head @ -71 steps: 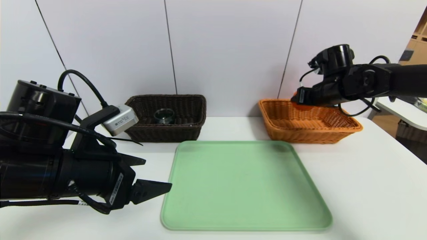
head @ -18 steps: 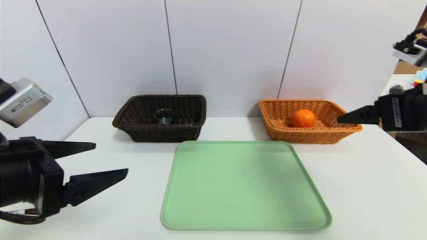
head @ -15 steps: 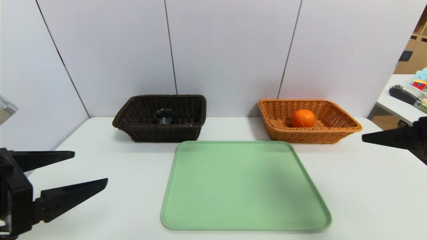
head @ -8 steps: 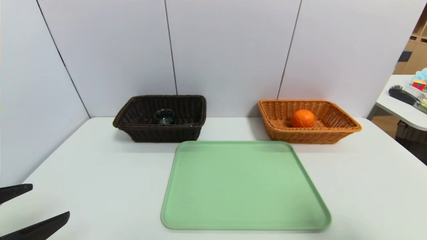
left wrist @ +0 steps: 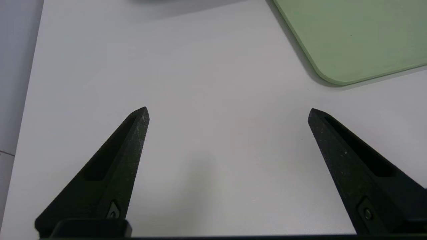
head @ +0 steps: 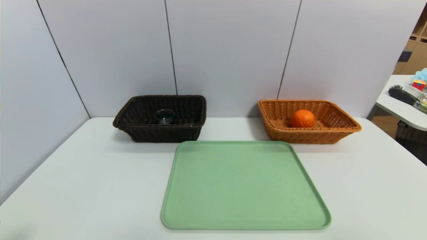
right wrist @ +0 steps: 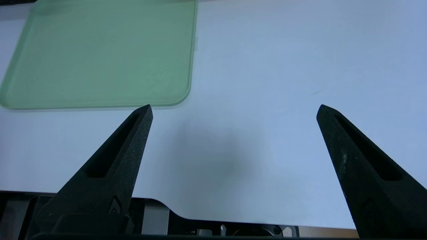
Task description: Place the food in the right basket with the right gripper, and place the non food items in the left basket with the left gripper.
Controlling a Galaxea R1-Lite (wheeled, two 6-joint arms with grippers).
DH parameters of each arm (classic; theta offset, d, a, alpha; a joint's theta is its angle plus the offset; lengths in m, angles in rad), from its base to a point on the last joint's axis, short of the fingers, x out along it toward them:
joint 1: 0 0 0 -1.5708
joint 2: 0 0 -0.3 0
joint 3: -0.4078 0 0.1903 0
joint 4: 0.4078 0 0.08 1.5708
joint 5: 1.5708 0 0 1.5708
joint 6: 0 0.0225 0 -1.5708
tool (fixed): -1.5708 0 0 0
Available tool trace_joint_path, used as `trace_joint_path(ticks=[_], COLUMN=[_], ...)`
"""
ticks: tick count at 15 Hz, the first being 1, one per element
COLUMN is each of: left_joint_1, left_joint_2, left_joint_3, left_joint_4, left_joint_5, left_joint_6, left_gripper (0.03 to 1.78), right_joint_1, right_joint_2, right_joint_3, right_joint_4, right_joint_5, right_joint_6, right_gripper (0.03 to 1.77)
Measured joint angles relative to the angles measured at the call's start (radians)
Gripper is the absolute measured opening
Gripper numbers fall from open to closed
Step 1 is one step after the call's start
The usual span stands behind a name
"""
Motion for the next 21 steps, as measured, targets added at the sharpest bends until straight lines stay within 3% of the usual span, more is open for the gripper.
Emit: trace_joint_path(ticks=[8, 12, 16, 21], left_joint_1=[0.041, 0.074, 0.078, 0.083], left_joint_2=[-0.152, -0.227, -0.291, -0.374], left_joint_3=[0.063, 0.109, 0.13, 0.176], left_joint_4=[-0.027, -0.042, -0.041, -0.043], left_joint_5=[-0.003, -0.006, -0.014, -0.04], left_joint_6=[0.017, 0.026, 0.028, 0.029], left_gripper=[1.69, 1.69, 1.69, 1.69], right_joint_1=[-0.028, -0.041, -0.097, -0.11], right_joint_2=[-0.148, -0.227, -0.314, -0.35], right_joint_3=[0.01, 0.084, 0.124, 0.151], right_joint_4=[-0.022, -0.123, -0.123, -0.144], right_joint_5=[0.001, 0.004, 0.082, 0.069], right_joint_6=[-0.042, -0.082, -0.105, -0.114], right_gripper=[1.69, 1.69, 1.69, 1.7])
